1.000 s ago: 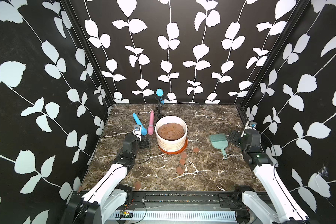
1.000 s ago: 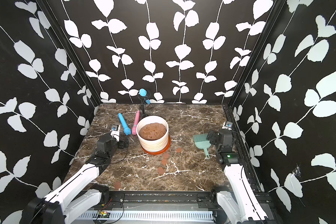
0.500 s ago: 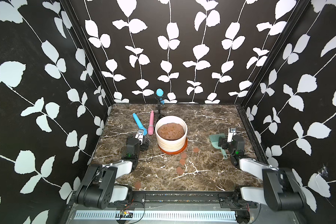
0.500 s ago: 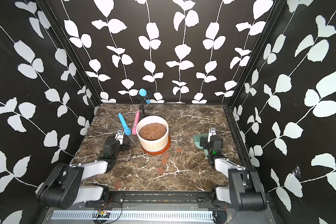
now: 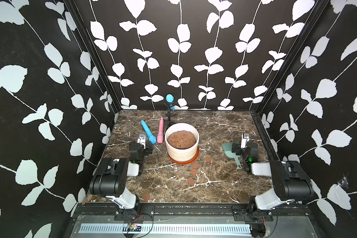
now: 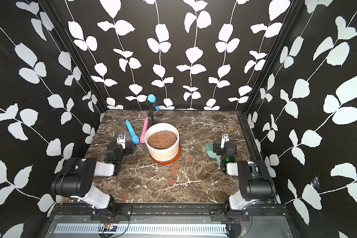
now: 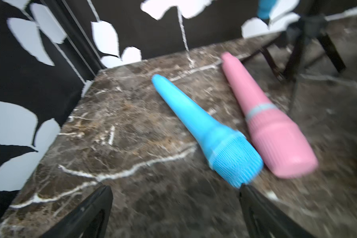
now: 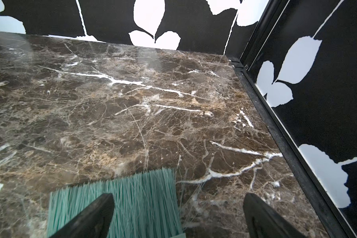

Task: Scrub the dried mud off the ceramic pot
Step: Reset both arms

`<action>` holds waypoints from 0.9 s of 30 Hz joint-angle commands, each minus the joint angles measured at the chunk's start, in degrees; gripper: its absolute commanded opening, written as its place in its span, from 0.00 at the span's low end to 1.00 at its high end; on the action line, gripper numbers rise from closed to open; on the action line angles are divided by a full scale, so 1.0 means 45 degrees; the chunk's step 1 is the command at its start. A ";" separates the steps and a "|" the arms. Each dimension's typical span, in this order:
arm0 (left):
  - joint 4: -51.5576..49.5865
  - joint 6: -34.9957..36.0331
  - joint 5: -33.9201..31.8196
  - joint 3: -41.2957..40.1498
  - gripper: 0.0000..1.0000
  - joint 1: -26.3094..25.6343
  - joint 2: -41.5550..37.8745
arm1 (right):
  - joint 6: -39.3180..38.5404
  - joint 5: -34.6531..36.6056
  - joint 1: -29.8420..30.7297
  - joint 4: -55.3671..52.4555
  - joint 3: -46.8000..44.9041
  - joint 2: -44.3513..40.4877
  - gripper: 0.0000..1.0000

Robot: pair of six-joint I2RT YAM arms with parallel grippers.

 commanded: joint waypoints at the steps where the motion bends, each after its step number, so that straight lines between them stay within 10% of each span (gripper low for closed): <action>1: -0.0664 -0.0583 0.0237 0.0231 0.99 0.0095 -0.0248 | 0.0190 -0.0427 -0.0103 0.0447 0.0064 -0.0118 0.99; 27: -0.0499 -0.0447 0.0363 0.0243 0.98 0.0057 -0.0155 | 0.0041 -0.0868 -0.0123 0.0212 0.0151 -0.0152 1.00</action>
